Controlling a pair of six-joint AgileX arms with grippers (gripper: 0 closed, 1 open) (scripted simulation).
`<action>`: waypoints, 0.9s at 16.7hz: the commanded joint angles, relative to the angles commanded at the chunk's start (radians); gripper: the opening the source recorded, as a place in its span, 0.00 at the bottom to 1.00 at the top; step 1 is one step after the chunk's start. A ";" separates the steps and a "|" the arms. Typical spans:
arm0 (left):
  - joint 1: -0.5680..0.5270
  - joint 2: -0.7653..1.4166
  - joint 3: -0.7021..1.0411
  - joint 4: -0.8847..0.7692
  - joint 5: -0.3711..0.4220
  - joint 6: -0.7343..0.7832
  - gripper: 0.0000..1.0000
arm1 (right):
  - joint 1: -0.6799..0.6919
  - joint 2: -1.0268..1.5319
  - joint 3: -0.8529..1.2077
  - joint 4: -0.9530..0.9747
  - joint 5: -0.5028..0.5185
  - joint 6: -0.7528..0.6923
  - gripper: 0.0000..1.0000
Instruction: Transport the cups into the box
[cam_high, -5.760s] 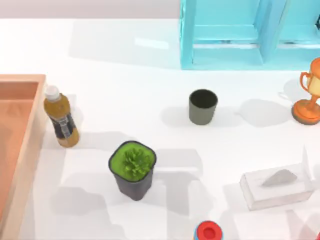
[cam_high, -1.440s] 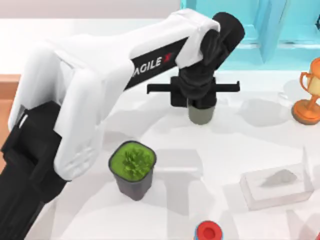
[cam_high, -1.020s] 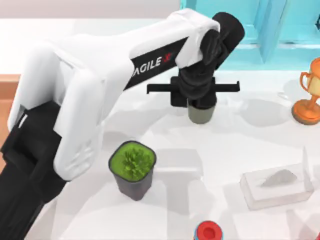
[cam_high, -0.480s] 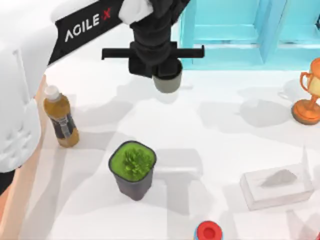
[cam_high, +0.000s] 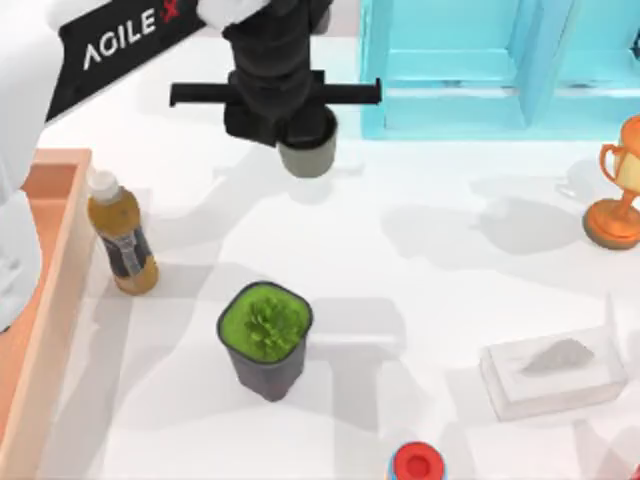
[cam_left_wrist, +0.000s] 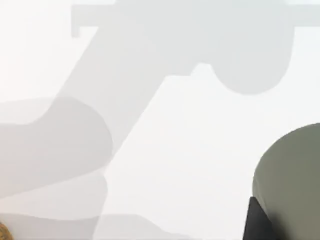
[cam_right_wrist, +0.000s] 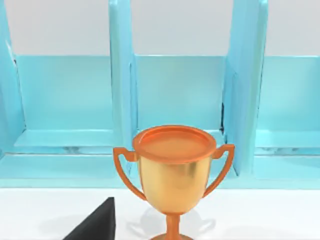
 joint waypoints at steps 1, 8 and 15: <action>0.011 -0.006 -0.002 0.003 0.000 0.011 0.00 | 0.000 0.000 0.000 0.000 0.000 0.000 1.00; 0.342 -0.150 -0.088 0.044 0.010 0.307 0.00 | 0.000 0.000 0.000 0.000 0.000 0.000 1.00; 0.761 -0.341 -0.310 -0.090 0.079 0.713 0.00 | 0.000 0.000 0.000 0.000 0.000 0.000 1.00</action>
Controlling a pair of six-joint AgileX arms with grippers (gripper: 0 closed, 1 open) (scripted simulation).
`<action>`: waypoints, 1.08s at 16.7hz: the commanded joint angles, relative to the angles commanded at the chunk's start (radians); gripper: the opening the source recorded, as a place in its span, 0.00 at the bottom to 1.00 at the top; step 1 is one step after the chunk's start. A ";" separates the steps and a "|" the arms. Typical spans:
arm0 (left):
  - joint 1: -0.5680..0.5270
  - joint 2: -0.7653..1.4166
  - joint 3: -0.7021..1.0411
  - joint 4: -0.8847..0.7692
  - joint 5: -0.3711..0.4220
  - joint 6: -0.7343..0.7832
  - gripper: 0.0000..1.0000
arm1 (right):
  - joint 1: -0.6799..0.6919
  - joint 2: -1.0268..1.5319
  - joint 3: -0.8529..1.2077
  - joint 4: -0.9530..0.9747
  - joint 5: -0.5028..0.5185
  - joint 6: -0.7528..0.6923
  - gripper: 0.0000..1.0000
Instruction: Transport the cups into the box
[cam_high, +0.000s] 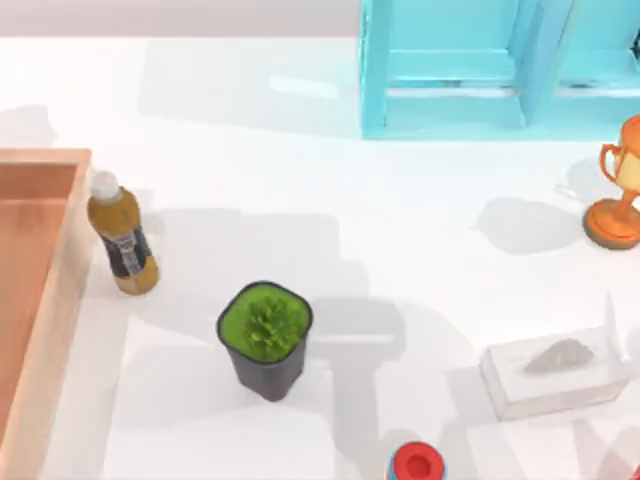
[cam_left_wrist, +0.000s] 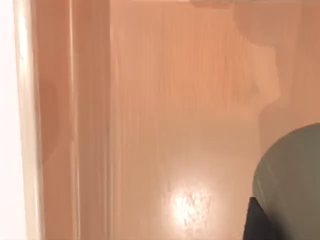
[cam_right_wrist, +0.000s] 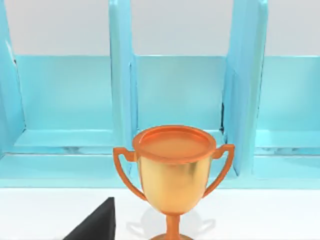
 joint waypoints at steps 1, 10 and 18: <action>0.044 -0.025 -0.030 -0.027 0.012 0.046 0.00 | 0.000 0.000 0.000 0.000 0.000 0.000 1.00; 0.154 -0.094 -0.115 -0.110 0.051 0.175 0.00 | 0.000 0.000 0.000 0.000 0.000 0.000 1.00; 0.143 -0.091 -0.290 0.074 0.051 0.164 0.00 | 0.000 0.000 0.000 0.000 0.000 0.000 1.00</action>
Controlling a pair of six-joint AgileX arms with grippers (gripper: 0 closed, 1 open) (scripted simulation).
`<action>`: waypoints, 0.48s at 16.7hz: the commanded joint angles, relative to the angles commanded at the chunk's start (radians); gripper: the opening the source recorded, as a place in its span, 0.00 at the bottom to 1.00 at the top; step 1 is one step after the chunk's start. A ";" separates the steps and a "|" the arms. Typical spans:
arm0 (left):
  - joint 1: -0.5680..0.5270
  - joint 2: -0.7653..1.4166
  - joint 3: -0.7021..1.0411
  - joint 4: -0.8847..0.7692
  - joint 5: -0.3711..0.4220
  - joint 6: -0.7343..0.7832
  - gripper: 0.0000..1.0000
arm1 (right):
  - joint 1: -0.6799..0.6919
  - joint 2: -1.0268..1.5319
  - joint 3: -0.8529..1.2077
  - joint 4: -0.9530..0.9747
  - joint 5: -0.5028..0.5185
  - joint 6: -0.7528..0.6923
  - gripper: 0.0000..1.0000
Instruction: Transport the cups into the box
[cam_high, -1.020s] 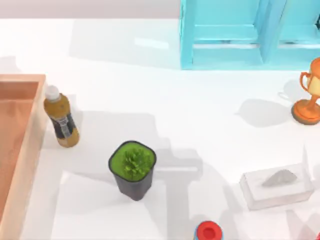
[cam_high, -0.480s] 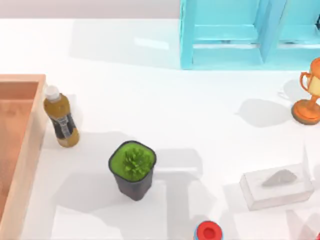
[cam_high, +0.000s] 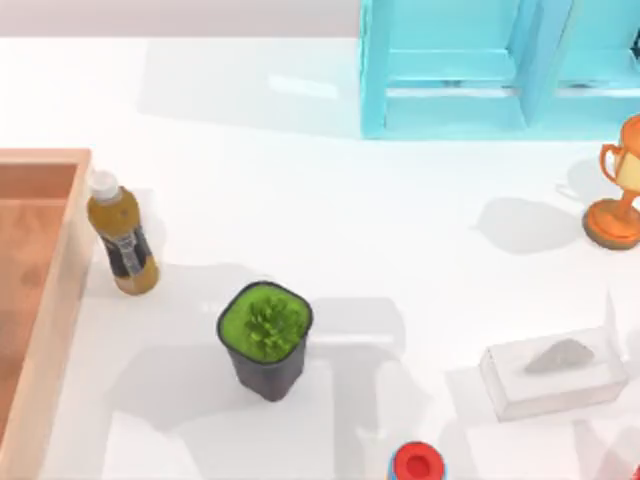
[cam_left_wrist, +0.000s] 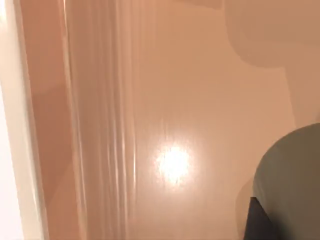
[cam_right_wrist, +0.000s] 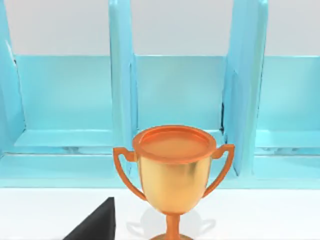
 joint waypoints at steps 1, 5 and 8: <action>-0.001 0.002 -0.027 0.027 0.000 -0.002 0.00 | 0.000 0.000 0.000 0.000 0.000 0.000 1.00; -0.002 0.005 -0.068 0.068 0.002 -0.006 0.00 | 0.000 0.000 0.000 0.000 0.000 0.000 1.00; -0.002 0.005 -0.068 0.068 0.002 -0.006 0.08 | 0.000 0.000 0.000 0.000 0.000 0.000 1.00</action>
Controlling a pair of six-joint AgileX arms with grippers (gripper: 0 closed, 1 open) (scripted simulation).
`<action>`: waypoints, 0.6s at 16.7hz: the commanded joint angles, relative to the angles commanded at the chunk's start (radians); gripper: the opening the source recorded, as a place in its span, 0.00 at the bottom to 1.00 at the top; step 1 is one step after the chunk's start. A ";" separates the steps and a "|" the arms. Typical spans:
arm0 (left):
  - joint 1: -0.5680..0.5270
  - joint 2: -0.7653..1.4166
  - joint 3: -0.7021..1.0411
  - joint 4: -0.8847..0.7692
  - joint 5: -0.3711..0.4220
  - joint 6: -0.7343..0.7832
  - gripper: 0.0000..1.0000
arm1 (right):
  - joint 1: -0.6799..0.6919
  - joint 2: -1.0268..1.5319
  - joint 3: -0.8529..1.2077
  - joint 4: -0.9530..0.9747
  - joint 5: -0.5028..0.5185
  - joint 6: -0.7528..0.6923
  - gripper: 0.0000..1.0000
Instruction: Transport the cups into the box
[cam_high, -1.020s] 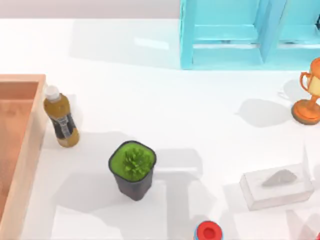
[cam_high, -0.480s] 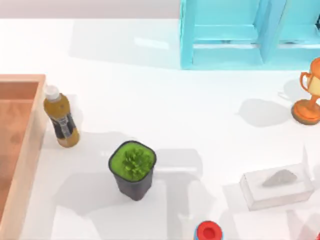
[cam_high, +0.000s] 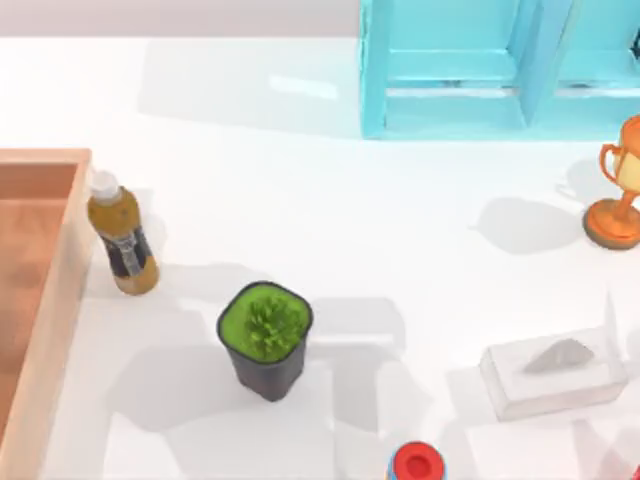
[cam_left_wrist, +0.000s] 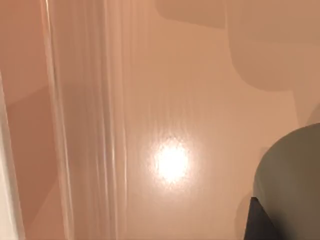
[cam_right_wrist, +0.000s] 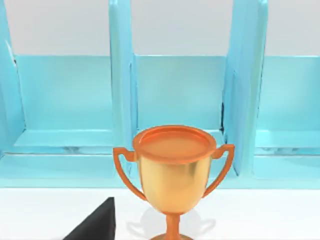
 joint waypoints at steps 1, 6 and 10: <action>0.000 0.000 0.000 0.000 0.000 0.000 0.15 | 0.000 0.000 0.000 0.000 0.000 0.000 1.00; 0.000 0.000 0.000 0.000 0.000 0.000 0.53 | 0.000 0.000 0.000 0.000 0.000 0.000 1.00; 0.000 0.000 0.000 0.000 0.000 0.000 0.83 | 0.000 0.000 0.000 0.000 0.000 0.000 1.00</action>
